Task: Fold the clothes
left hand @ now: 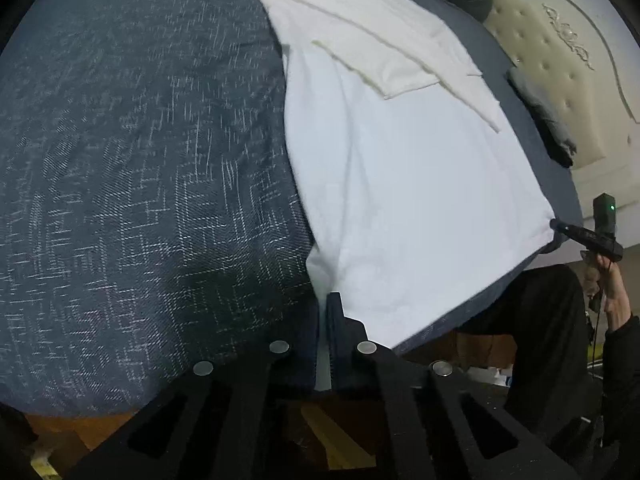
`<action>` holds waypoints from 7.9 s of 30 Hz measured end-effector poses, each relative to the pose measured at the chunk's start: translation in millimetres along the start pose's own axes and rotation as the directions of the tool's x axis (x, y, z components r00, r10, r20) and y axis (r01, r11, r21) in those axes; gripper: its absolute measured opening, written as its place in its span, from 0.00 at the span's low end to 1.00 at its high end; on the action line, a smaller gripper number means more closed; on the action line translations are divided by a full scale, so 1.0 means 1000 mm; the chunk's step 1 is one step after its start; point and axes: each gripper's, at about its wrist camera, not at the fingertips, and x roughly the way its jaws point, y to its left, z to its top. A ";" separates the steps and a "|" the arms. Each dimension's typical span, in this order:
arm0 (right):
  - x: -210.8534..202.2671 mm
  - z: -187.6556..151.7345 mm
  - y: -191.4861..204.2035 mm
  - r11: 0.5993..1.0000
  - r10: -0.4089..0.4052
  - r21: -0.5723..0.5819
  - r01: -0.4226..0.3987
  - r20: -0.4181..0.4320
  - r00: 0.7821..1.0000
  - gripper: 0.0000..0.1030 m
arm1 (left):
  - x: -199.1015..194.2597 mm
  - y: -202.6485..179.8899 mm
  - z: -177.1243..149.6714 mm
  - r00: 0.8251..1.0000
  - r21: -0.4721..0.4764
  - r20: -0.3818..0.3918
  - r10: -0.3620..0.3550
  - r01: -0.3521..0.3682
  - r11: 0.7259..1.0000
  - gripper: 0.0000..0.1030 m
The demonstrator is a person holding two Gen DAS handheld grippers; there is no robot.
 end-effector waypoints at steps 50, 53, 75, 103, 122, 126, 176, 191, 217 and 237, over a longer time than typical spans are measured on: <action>-0.017 0.031 0.022 0.995 0.102 0.001 -0.102 0.001 0.995 0.02 | -0.014 -0.039 0.027 0.999 0.022 0.043 -0.034 0.033 0.999 0.03; -0.028 0.046 0.025 0.992 0.126 0.002 -0.126 0.022 0.992 0.02 | -0.026 -0.043 0.042 0.996 0.021 0.073 -0.041 0.039 0.999 0.03; 0.002 0.283 0.042 0.993 0.113 0.022 -0.116 0.104 0.988 0.02 | -0.038 0.008 0.287 0.967 -0.098 0.242 -0.084 0.110 0.989 0.03; 0.149 0.447 -0.005 0.992 -0.052 0.122 0.030 0.189 0.981 0.03 | 0.088 0.100 0.468 0.961 -0.243 0.277 0.011 0.059 0.968 0.04; 0.168 0.386 0.048 0.943 -0.126 -0.291 0.164 0.145 0.981 0.22 | 0.092 0.061 0.410 0.958 0.006 0.263 0.115 -0.120 0.993 0.41; 0.181 0.394 0.048 0.935 -0.169 -0.289 0.205 0.145 0.975 0.22 | 0.106 0.063 0.421 0.952 0.033 0.253 0.174 -0.188 0.982 0.39; 0.178 0.467 0.023 0.961 -0.185 -0.138 0.241 0.329 0.926 0.26 | 0.099 0.113 0.479 0.931 -0.140 0.340 0.131 -0.087 0.986 0.54; 0.187 0.464 0.038 0.942 -0.162 -0.213 0.259 0.386 0.908 0.02 | 0.112 0.103 0.499 0.912 -0.102 0.402 0.082 -0.044 0.994 0.05; 0.172 0.519 0.036 0.911 -0.294 -0.110 0.396 0.498 0.816 0.01 | 0.082 0.110 0.529 0.866 -0.157 0.467 0.180 -0.119 0.980 0.04; 0.133 0.407 -0.006 0.996 -0.056 -0.041 0.075 0.343 0.938 0.31 | 0.070 0.108 0.435 0.924 -0.142 0.367 0.111 -0.062 0.988 0.20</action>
